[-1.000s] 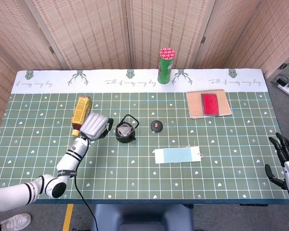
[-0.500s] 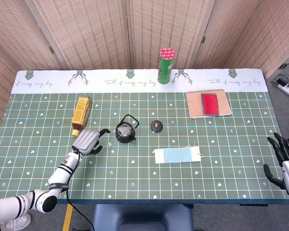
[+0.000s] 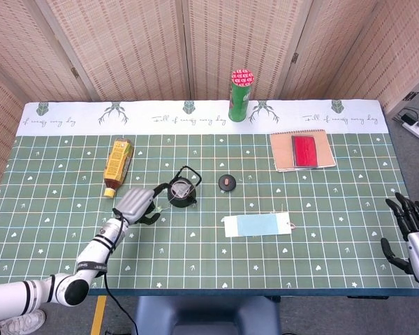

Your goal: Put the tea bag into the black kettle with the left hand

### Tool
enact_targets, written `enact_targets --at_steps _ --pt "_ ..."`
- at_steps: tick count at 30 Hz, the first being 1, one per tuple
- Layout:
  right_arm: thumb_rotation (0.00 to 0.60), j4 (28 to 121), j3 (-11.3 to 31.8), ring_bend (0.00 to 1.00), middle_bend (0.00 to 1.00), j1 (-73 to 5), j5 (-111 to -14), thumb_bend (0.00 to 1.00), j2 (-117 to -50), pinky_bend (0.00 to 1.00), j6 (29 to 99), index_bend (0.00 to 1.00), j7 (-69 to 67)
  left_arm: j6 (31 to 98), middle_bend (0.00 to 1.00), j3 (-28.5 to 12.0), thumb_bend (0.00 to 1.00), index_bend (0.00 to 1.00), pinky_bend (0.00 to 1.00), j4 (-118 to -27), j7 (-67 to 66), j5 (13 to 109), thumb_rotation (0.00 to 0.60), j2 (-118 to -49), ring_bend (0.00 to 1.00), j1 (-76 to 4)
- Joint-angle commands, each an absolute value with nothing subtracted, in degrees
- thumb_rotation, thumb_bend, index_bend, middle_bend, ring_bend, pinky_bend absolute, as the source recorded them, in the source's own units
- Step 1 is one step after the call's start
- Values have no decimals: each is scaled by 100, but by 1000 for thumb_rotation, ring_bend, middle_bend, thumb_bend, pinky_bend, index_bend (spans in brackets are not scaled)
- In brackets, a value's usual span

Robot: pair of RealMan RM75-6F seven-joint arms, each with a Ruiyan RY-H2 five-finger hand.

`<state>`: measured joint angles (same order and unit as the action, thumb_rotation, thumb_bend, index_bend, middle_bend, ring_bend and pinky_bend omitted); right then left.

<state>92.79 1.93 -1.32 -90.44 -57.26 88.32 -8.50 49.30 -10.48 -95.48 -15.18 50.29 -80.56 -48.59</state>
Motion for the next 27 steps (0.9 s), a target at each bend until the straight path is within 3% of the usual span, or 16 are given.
enact_targets --at_steps 1,11,27 --pt "600 9287 183 0 0 -142 -9053 483 -5719 0 8815 0 -845 4775 1000 -1133 373 157 1000 -9587 -1899 4557 600 -8126 1000 -5179" --pt "600 9252 206 0 0 -121 -9009 482 -5659 0 8854 0 -1018 4518 1000 -1017 373 155 1000 -9175 -2542 3382 554 -8458 1000 -5870" --pt "600 9229 220 0 0 -131 -8984 482 -5652 0 8841 0 -1061 4467 1000 -736 372 161 1000 -8668 -2596 3417 566 -8635 1000 -6039"
